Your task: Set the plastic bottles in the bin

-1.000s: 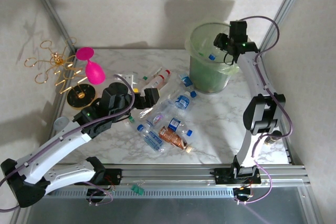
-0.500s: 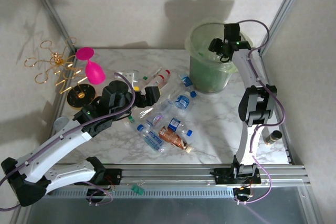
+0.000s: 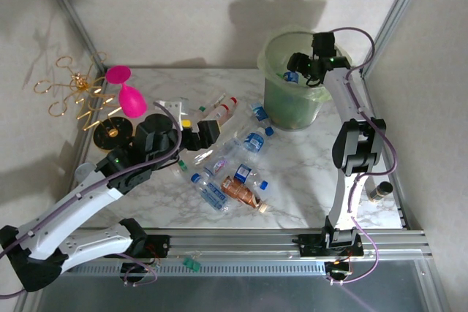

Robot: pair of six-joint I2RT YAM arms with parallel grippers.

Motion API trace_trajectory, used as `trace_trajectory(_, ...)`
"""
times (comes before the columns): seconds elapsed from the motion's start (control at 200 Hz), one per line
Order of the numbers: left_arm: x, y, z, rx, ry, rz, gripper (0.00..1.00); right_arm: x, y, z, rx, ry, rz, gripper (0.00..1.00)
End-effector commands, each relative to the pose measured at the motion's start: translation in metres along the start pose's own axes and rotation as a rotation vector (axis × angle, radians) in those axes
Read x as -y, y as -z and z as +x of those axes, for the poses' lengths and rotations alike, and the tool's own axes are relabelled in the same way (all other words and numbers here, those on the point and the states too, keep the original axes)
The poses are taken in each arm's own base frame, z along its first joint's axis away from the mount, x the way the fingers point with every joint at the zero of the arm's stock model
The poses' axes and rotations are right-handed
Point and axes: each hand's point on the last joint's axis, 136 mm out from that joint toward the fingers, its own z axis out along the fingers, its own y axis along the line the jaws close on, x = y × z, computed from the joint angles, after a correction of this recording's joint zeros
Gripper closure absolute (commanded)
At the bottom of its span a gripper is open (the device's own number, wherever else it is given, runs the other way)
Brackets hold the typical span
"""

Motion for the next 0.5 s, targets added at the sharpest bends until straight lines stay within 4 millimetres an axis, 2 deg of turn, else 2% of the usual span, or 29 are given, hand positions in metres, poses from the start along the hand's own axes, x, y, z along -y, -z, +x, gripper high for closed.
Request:
trace_trajectory(0.0, 0.005, 0.008, -0.005, 0.008, -0.005, 0.016, 0.0, -0.009, 0.027, -0.02, 0.052, 0.006, -0.03, 0.15)
trace_trajectory(0.205, 0.007, 0.015, -0.01, 0.021, 0.001, 0.027, 0.0, -0.016, 0.057, -0.036, 0.109, 0.014, -0.05, 0.09)
trace_trajectory(0.376, 0.008, 0.021, -0.011, 0.029, 0.017, 0.039, 0.0, -0.023, 0.096, -0.049, 0.173, 0.026, -0.069, 0.07)
trace_trajectory(0.496, 0.008, 0.025, -0.012, 0.037, 0.03, 0.048, 0.0, -0.03, 0.126, -0.052, 0.217, 0.023, -0.105, 0.07)
